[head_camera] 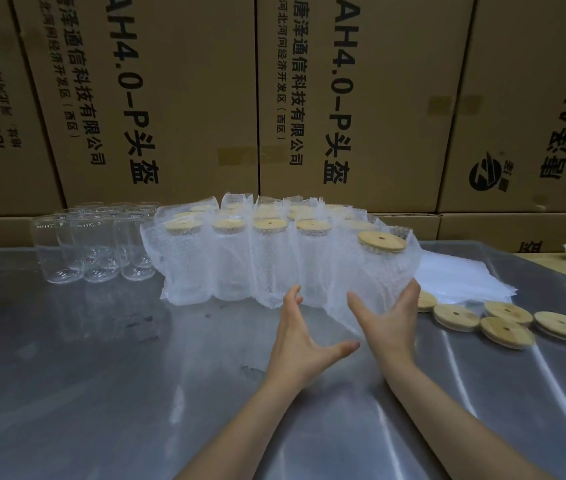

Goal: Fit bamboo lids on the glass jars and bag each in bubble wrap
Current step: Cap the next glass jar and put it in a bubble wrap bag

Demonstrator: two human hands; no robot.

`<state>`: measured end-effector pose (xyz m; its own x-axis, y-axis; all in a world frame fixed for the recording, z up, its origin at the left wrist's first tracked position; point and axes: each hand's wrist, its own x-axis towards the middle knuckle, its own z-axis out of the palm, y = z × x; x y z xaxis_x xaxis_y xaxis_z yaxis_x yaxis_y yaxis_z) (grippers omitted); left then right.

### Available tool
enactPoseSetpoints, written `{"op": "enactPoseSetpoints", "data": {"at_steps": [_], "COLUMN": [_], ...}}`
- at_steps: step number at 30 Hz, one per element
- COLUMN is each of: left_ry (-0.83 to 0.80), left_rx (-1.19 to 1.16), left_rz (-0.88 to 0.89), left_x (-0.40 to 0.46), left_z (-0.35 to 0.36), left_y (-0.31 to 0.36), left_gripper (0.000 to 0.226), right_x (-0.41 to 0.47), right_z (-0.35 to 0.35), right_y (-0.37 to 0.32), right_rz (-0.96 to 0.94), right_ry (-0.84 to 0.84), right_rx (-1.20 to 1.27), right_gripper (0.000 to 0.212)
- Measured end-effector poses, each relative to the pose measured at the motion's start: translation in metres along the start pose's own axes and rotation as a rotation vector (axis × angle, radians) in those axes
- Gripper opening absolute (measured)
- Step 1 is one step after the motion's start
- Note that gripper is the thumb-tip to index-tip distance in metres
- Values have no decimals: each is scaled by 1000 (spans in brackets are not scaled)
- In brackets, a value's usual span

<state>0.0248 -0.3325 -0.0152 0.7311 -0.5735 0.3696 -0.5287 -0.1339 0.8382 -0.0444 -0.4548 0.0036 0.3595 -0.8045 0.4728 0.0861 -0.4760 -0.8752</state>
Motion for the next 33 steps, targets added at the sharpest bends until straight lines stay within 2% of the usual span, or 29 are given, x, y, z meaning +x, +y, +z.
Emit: {"op": "enactPoseSetpoints", "data": {"at_steps": [15, 33], "left_ry": [-154, -165], "left_rx": [192, 257], "left_rz": [-16, -23], "left_x": [33, 39], "left_z": [8, 10], "left_y": [-5, -6], "left_gripper": [118, 112], "right_x": [39, 48], "right_z": [23, 28], "right_y": [31, 37], "right_rz": [39, 23], "right_ry": [-62, -74], "right_rx": [-62, -88], "right_gripper": [95, 101]}}
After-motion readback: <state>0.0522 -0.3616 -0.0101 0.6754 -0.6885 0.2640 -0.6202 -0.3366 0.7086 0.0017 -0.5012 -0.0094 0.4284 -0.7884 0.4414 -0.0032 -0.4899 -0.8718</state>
